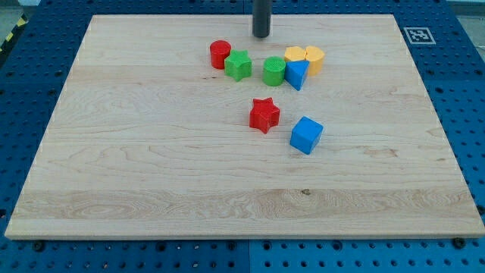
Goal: Separate the yellow hexagon and the yellow heart from each other
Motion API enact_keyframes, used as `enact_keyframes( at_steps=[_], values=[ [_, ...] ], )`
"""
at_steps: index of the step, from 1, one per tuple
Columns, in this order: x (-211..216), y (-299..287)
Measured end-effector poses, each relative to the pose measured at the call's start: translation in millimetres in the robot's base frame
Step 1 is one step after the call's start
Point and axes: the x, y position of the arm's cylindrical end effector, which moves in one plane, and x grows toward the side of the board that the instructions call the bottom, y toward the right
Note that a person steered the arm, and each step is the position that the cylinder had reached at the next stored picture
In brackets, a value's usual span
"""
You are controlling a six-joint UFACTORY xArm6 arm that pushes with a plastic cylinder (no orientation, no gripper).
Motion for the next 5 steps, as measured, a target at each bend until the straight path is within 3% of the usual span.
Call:
enact_keyframes(
  at_steps=[1, 2, 3, 5],
  values=[
    [-12.9, 74.4],
    [3.8, 159.8],
    [48.3, 216.0],
    [127.2, 226.2]
  ],
)
